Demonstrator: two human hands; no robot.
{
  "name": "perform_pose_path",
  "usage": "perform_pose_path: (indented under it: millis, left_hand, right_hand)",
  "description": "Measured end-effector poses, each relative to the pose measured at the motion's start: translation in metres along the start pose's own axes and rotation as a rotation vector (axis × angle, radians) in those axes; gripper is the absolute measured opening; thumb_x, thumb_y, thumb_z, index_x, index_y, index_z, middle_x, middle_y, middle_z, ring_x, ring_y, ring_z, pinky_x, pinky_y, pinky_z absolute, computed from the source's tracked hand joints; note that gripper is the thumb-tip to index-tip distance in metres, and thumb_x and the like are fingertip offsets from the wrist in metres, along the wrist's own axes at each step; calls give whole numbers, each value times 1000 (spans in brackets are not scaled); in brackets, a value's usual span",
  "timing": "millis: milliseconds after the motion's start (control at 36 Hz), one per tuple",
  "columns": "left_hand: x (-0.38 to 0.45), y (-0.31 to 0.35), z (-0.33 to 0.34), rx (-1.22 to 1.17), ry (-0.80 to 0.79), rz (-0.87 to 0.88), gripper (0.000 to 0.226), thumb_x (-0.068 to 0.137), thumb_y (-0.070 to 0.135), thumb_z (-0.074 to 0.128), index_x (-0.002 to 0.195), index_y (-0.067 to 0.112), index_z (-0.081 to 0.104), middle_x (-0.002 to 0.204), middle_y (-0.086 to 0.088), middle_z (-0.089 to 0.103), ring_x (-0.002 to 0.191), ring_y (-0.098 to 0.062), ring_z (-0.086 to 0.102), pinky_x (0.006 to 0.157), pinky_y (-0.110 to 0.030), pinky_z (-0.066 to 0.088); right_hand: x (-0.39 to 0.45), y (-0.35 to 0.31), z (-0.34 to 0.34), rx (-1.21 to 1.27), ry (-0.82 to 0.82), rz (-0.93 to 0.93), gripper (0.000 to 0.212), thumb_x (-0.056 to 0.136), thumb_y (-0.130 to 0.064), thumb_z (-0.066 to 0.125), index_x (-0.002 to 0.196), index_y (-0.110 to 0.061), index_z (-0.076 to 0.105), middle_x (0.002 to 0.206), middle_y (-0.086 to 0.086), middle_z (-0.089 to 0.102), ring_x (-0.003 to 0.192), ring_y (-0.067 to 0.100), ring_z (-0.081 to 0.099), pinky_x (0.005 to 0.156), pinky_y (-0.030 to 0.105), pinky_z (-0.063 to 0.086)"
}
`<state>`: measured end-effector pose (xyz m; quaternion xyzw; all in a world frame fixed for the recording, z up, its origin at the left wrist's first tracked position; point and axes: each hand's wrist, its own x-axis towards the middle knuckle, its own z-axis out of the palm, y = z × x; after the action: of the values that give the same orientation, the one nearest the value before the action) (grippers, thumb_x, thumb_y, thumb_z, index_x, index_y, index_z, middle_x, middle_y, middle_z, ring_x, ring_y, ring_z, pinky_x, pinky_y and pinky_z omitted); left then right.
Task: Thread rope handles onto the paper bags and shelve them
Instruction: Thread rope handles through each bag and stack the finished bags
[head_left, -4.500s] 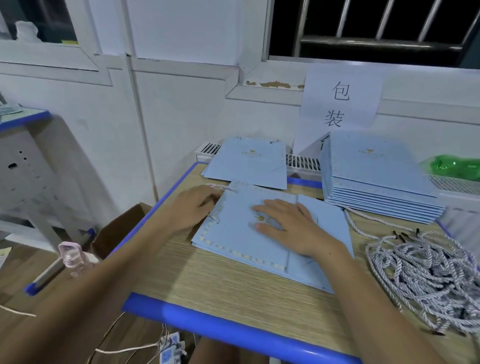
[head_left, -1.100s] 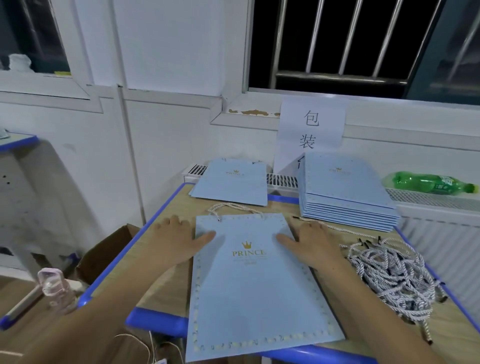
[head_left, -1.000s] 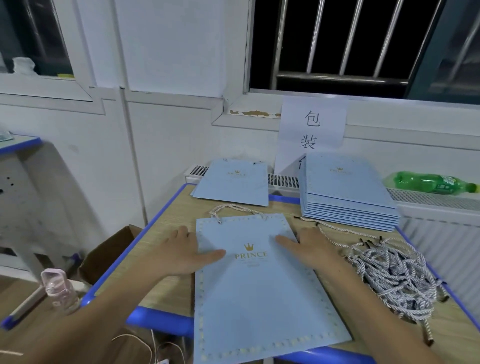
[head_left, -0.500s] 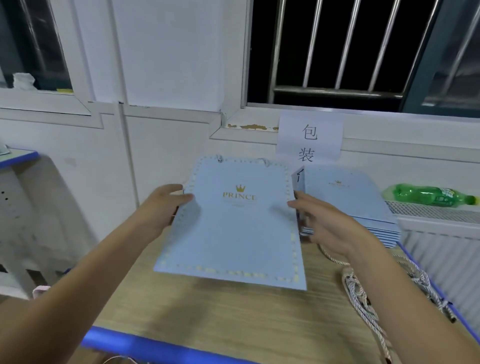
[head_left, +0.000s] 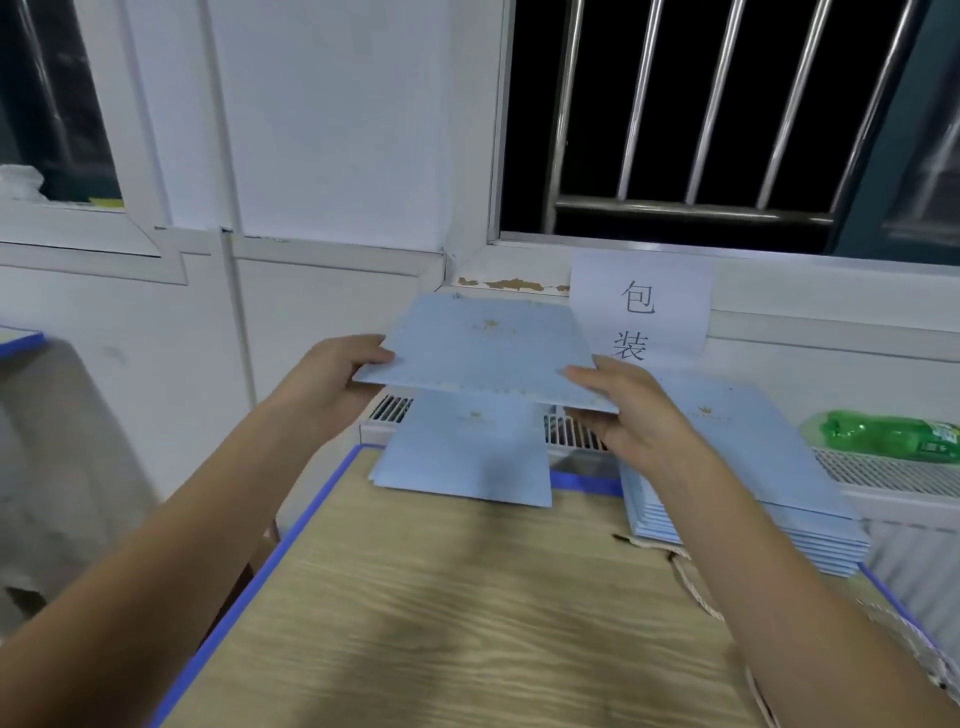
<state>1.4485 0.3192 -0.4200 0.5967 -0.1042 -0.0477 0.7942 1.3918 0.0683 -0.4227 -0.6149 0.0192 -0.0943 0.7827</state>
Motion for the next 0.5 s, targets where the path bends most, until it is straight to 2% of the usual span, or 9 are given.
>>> perform_pose_path:
  millis: [111, 222, 278, 333, 361, 389, 417, 444, 500]
  left_hand:
    - [25, -19, -2, 125, 89, 72, 24, 88, -13, 37, 94, -7, 59, 86, -12, 64, 77, -22, 62, 68, -24, 49]
    - [36, -69, -11, 404, 197, 90, 35, 88, -12, 40, 70, 11, 58, 55, 9, 63, 64, -16, 60, 63, -26, 42]
    - [36, -101, -19, 664, 218, 103, 27, 92, -2, 44, 75, 15, 56, 70, 2, 62, 75, -16, 57, 67, -25, 40]
    - [28, -126, -24, 874, 156, 56, 15, 94, 24, 49, 93, 12, 59, 92, -6, 61, 92, -21, 56, 74, -19, 41]
    - [24, -133, -25, 962, 105, 42, 34, 92, 38, 51, 108, 10, 61, 110, -7, 62, 107, -23, 56, 85, -22, 41]
    - [21, -137, -27, 1013, 56, 3, 52, 90, 48, 54, 127, 12, 54, 131, -3, 53, 126, -21, 47, 99, -27, 36]
    - [18, -138, -27, 1040, 15, -13, 68, 87, 53, 57, 142, 16, 41, 147, 2, 37, 139, -17, 30, 109, -30, 26]
    - [15, -137, -27, 1068, -26, -29, 82, 83, 58, 59, 148, 19, 27, 154, 6, 22, 145, -13, 16, 115, -31, 18]
    - [13, -135, -26, 1173, -73, -34, 99, 75, 66, 57, 152, 21, 13, 158, 8, 6, 146, -11, 2, 116, -30, 11]
  right_hand:
    - [33, 21, 0, -70, -4, -61, 17, 86, -1, 61, 97, -13, 66, 84, -3, 72, 72, 10, 68, 54, 19, 52]
    - [53, 79, -13, -308, 121, -101, 12, 85, -5, 65, 95, -12, 67, 95, 5, 70, 86, 20, 66, 75, 30, 51]
    - [57, 108, -20, -525, 159, -114, 7, 88, -10, 62, 85, -15, 64, 83, 2, 67, 81, 19, 61, 72, 28, 46]
    - [59, 134, -25, -784, 162, -149, 23, 93, -19, 56, 70, -18, 54, 67, -2, 56, 70, 17, 52, 67, 30, 42]
    - [56, 142, -26, -910, 164, -151, 26, 95, -25, 52, 70, -18, 52, 67, 0, 54, 71, 18, 50, 71, 33, 43]
    - [54, 148, -27, -1029, 154, -137, 25, 97, -33, 46, 83, -16, 58, 81, 5, 60, 84, 20, 52, 81, 36, 45]
    - [53, 149, -27, -1133, 143, -84, 37, 99, -41, 39, 110, -13, 60, 109, 9, 62, 106, 24, 50, 96, 39, 40]
    - [51, 148, -26, -1199, 123, -32, 52, 99, -47, 31, 134, -12, 46, 134, 8, 51, 127, 26, 38, 106, 41, 30]
    - [46, 143, -23, -1231, 70, 18, 63, 99, -51, 23, 150, -14, 21, 153, 4, 30, 141, 24, 17, 113, 43, 15]
